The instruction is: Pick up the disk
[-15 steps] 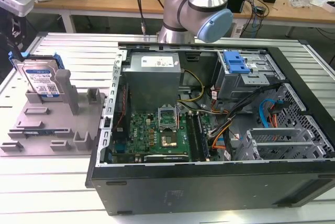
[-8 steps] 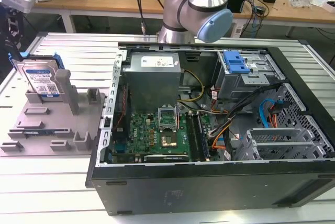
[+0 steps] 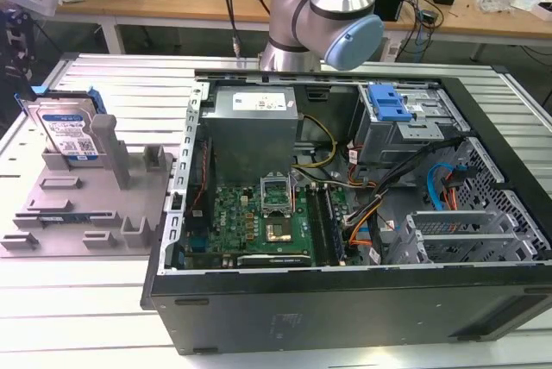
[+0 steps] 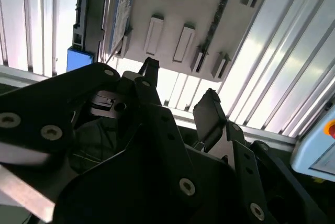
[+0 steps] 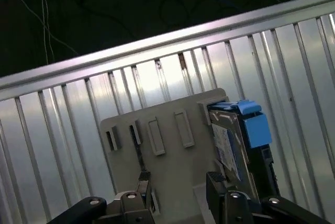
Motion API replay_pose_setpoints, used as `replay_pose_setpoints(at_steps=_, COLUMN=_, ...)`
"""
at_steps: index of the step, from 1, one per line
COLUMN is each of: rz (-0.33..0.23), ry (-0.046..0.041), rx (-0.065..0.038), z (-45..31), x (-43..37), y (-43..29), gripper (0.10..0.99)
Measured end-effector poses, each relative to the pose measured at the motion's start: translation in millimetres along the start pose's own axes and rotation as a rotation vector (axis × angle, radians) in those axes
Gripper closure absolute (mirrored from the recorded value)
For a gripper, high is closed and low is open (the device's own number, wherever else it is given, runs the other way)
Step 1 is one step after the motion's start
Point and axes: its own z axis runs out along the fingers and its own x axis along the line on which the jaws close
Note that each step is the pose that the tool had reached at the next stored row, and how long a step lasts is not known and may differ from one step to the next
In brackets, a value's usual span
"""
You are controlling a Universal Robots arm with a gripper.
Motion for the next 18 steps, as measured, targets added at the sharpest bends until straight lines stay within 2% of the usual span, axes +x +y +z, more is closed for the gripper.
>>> replay_pose_setpoints(at_steps=1, rz=-0.030, ry=0.0005, rx=0.002, z=0.1, x=0.0, y=0.0, gripper=0.545)
replay_pose_setpoints(at_steps=5, rz=-0.089, ry=0.0017, rx=0.007, z=0.3, x=0.0, y=0.0, gripper=0.545)
replay_pose_setpoints(at_steps=6, rz=-0.095, ry=0.0046, rx=0.008, z=0.4, x=-0.2, y=0.2, gripper=0.545)
replay_pose_setpoints(at_steps=7, rz=-0.097, ry=0.0107, rx=0.009, z=0.4, x=-0.3, y=0.2, gripper=0.545)
replay_pose_setpoints(at_steps=8, rz=-0.097, ry=0.0115, rx=0.009, z=0.3, x=-0.2, y=0.1, gripper=0.545)
replay_pose_setpoints(at_steps=16, rz=-0.097, ry=0.0117, rx=0.009, z=0.4, x=-0.5, y=0.1, gripper=0.545)
replay_pose_setpoints(at_steps=18, rz=-0.102, ry=0.0120, rx=0.009, z=0.3, x=-3.4, y=0.2, gripper=0.545)
